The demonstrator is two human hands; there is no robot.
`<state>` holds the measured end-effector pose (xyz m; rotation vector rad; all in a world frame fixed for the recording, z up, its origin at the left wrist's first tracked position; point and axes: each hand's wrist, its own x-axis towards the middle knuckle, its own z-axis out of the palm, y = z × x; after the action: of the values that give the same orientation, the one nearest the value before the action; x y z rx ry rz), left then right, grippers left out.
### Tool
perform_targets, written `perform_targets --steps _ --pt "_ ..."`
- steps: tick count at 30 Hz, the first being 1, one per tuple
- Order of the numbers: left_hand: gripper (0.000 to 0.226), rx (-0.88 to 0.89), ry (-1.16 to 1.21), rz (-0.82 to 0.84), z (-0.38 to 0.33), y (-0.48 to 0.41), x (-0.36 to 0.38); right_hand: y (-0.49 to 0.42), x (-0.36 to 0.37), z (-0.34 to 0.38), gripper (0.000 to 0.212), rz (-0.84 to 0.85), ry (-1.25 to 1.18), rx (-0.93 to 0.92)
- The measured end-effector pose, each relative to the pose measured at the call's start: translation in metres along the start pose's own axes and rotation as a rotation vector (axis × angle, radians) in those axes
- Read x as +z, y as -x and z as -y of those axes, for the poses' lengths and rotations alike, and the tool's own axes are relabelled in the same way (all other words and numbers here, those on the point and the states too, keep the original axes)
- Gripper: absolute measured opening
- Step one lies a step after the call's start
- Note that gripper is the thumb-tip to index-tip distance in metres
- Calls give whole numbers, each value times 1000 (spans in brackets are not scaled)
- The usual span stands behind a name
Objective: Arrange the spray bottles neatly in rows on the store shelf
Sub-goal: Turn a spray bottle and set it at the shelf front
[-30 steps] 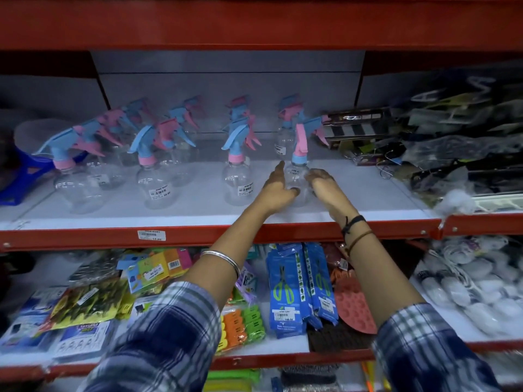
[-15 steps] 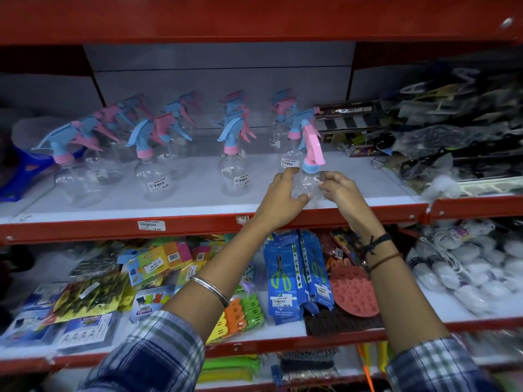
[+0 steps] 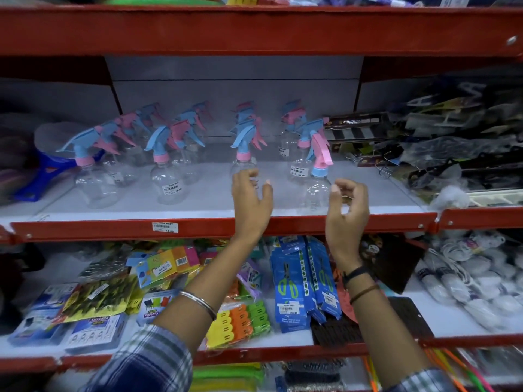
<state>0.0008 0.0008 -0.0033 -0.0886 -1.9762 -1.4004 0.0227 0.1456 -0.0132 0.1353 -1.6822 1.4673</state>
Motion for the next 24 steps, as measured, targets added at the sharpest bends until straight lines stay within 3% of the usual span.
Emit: perform_targets --steps 2,4,8,11,15,24 --pt "34 -30 -27 -108 13 -20 -15 8 22 7 9 155 -26 -70" --pt "48 -134 -82 -69 28 -43 -24 7 50 11 15 368 0 -29" --pt "76 -346 -120 222 47 -77 -36 -17 106 9 39 672 123 287" --pt "82 -364 -121 428 55 -85 -41 -35 133 -1 58 815 146 507" --pt "77 -296 -79 499 54 -85 -46 -37 143 -8 64 874 100 571" --pt "71 -173 -65 522 35 -57 -74 -17 109 11 57 822 122 432"
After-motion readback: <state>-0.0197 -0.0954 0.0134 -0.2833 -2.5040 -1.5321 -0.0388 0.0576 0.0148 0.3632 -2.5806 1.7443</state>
